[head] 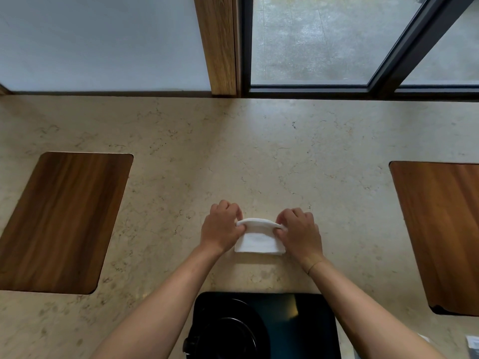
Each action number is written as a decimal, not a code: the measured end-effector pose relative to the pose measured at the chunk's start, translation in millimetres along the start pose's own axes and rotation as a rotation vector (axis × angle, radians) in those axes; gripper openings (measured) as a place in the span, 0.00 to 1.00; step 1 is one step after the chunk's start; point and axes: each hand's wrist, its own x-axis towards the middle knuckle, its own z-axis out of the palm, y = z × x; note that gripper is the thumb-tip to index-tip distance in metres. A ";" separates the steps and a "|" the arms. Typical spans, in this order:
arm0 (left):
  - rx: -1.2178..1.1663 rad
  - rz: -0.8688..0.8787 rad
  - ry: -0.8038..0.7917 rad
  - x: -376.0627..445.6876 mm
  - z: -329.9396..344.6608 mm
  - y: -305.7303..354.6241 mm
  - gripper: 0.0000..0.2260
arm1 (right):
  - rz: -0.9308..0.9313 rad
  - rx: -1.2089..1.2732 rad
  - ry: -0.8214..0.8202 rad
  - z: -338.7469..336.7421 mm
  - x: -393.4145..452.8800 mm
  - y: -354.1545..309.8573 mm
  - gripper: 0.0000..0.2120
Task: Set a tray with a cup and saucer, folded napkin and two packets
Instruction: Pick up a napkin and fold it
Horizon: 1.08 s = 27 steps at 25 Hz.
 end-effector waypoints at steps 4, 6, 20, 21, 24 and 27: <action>-0.036 -0.009 0.034 -4.2 0.7 -0.3 0.07 | 0.044 0.132 -0.028 2.9 0.4 1.3 0.09; -0.078 -0.021 0.030 -5.6 0.7 -1.2 0.08 | 0.061 0.179 -0.042 3.7 0.1 2.7 0.08; -0.150 -0.171 -0.170 -27.5 -17.2 13.3 0.07 | 0.236 0.454 -0.173 -24.2 -26.0 9.5 0.10; -0.165 -0.177 -0.172 -31.1 -20.9 16.7 0.07 | 0.246 0.479 -0.167 -28.2 -30.6 9.1 0.10; -0.231 -0.195 -0.165 -44.3 -28.8 27.1 0.08 | 0.266 0.577 -0.176 -40.2 -45.0 8.4 0.09; -0.297 -0.215 -0.128 -62.2 -33.5 35.5 0.07 | 0.282 0.642 -0.189 -51.5 -58.2 9.3 0.10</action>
